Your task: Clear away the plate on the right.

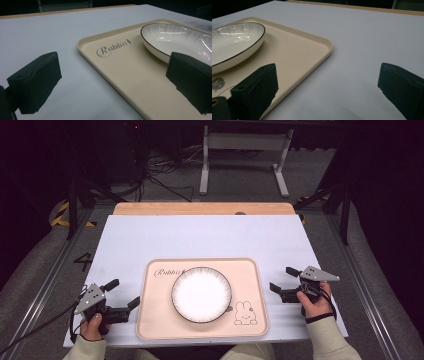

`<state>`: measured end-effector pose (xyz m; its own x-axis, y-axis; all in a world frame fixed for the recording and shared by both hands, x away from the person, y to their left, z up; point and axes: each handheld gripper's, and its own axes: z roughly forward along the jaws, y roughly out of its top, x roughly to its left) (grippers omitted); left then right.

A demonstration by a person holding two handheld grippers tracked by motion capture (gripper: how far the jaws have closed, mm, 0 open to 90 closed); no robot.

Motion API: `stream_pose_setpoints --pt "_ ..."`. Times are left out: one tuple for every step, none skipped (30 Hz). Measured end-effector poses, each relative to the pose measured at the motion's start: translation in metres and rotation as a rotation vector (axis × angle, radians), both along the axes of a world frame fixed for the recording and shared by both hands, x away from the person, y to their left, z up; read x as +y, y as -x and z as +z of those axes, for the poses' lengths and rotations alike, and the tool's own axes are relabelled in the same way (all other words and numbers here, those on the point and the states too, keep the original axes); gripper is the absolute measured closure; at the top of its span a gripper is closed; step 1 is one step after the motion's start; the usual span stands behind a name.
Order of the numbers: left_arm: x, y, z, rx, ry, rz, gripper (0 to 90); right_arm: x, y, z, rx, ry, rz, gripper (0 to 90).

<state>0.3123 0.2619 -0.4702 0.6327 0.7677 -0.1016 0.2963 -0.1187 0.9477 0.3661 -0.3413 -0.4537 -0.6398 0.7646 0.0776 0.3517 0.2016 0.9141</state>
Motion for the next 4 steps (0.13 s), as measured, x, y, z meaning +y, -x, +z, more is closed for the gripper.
stream_pose_setpoints --pt "-0.0001 0.0 0.0 0.0 -0.001 0.0 0.4 -0.0001 0.0 0.0 0.002 -0.002 -0.003 2.9" --pt "-0.0001 0.0 0.0 0.0 -0.001 0.0 0.4 -0.0001 0.0 0.0 0.002 -0.002 -0.003 2.9" --pt "-0.0001 0.0 0.0 0.0 -0.001 0.0 0.4 -0.0002 0.0 0.0 0.003 -0.006 -0.004 2.9" --pt "-0.0002 0.0 0.0 0.0 -0.002 0.0 0.4 -0.0004 -0.0001 -0.0001 0.003 -0.008 -0.002 2.9"
